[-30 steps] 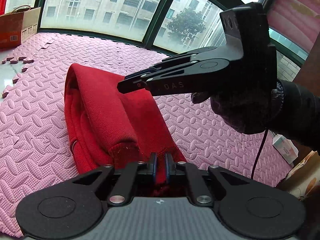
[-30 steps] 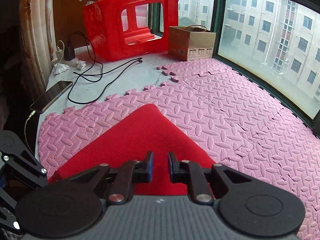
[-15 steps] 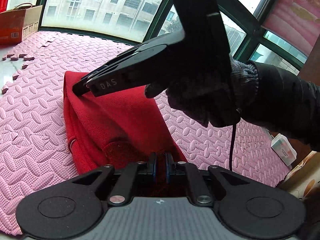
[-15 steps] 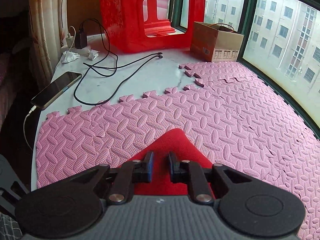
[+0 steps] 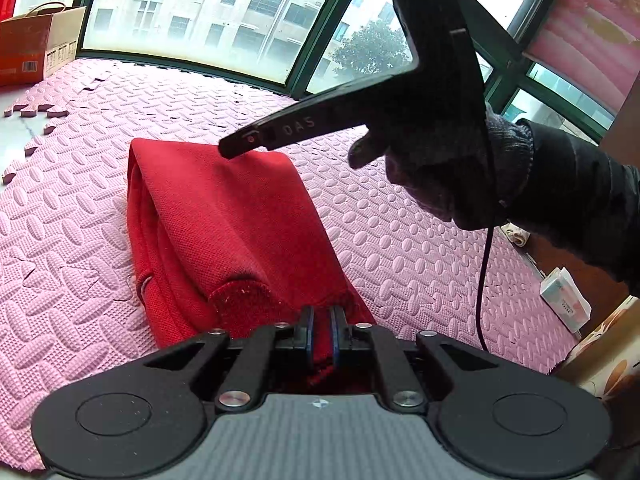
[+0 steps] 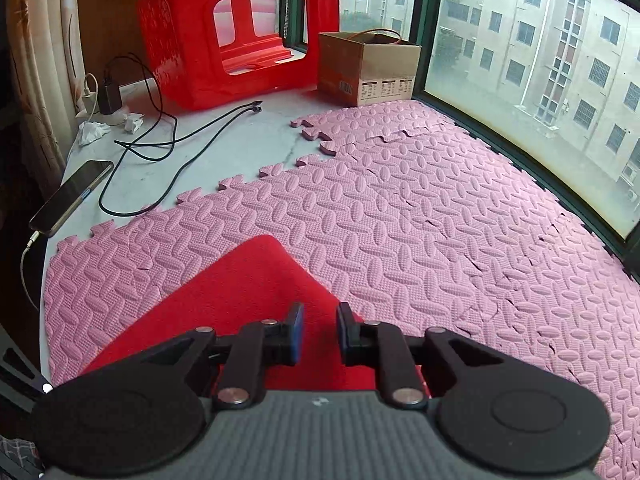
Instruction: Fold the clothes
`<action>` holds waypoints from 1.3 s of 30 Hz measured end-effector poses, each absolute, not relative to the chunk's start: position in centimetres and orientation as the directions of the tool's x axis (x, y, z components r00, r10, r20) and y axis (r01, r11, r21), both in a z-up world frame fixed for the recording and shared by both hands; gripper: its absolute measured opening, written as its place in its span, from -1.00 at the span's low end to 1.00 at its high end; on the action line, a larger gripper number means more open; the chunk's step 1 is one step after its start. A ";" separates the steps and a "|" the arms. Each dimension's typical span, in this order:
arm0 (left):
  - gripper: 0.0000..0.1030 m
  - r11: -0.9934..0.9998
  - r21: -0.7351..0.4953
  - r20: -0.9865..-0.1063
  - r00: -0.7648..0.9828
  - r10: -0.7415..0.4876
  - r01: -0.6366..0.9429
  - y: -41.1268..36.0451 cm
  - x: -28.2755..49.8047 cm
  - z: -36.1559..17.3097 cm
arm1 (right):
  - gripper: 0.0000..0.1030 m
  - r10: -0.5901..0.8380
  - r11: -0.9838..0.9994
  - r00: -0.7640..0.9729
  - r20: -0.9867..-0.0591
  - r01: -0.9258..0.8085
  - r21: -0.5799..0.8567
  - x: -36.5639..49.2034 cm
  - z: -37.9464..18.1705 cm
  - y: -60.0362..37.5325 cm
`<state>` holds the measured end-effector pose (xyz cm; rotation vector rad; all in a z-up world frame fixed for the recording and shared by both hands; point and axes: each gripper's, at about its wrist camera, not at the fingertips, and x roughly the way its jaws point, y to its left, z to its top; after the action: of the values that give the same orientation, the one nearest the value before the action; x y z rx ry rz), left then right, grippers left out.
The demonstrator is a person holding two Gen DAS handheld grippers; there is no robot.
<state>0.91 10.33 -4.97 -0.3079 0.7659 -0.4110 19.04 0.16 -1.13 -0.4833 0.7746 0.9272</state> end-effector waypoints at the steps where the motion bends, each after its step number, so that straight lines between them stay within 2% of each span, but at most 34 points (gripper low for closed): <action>1: -0.82 0.877 -0.412 -0.603 0.648 -0.465 0.245 10.3 0.9 -5.0 | -0.70 0.515 0.539 0.370 -0.773 -0.841 -0.043 19.2 -1.5 -0.5; 6: -0.82 0.880 -0.407 -0.610 0.644 -0.461 0.244 10.2 0.9 -4.9 | -0.70 0.516 0.563 0.354 -0.780 -0.826 -0.003 20.0 -2.9 -2.0; 7: -0.82 0.881 -0.407 -0.612 0.645 -0.458 0.240 10.2 0.9 -4.8 | -0.64 0.528 0.561 0.354 -0.772 -0.828 0.005 20.1 -2.5 -1.8; 9: -0.81 0.880 -0.418 -0.613 0.645 -0.457 0.226 10.4 0.8 -4.6 | -0.48 0.559 0.558 0.340 -0.756 -0.829 0.040 20.8 -1.8 -1.4; 11: -0.81 0.880 -0.423 -0.612 0.648 -0.454 0.217 10.5 0.4 -4.3 | -0.03 0.595 0.549 0.305 -0.744 -0.830 0.099 22.0 -1.5 -0.9; 12: -0.80 0.880 -0.423 -0.611 0.649 -0.452 0.215 10.6 0.2 -4.1 | 0.03 0.606 0.558 0.293 -0.740 -0.820 0.132 22.7 -1.7 -0.6; 17: -0.64 0.876 -0.431 -0.611 0.644 -0.461 0.218 11.4 -1.4 -2.5 | 0.05 0.637 0.596 0.132 -0.760 -0.709 0.376 27.3 -4.6 -0.6; 20: -0.58 0.872 -0.441 -0.627 0.623 -0.467 0.210 12.2 -2.4 -1.9 | 0.07 0.644 0.598 0.070 -0.762 -0.667 0.444 28.6 -5.7 -1.5; 24: -0.50 0.877 -0.442 -0.683 0.564 -0.464 0.186 12.8 -3.3 -2.4 | 0.07 0.640 0.586 0.038 -0.767 -0.670 0.456 28.7 -5.8 -2.5; 26: -0.35 0.879 -0.437 -0.703 0.537 -0.466 0.189 12.9 -3.6 -3.0 | 0.06 0.628 0.584 0.030 -0.778 -0.679 0.445 28.6 -5.6 -3.0; 31: -0.16 0.889 -0.422 -0.735 0.506 -0.451 0.178 12.9 -3.3 -3.9 | 0.06 0.593 0.598 0.049 -0.804 -0.695 0.399 27.5 -5.1 -4.4; 36: -0.14 0.903 -0.405 -0.756 0.504 -0.417 0.140 13.4 -3.1 -4.9 | 0.06 0.567 0.628 0.079 -0.820 -0.685 0.369 25.8 -4.7 -7.6; 39: -0.20 0.907 -0.397 -0.755 0.514 -0.408 0.137 13.5 -2.8 -5.5 | 0.06 0.560 0.654 0.096 -0.823 -0.661 0.368 24.3 -4.6 -10.3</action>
<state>-2.77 13.47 -5.54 -0.3049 0.9807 -0.3337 24.32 -10.26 -4.58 -0.1041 1.1643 0.9068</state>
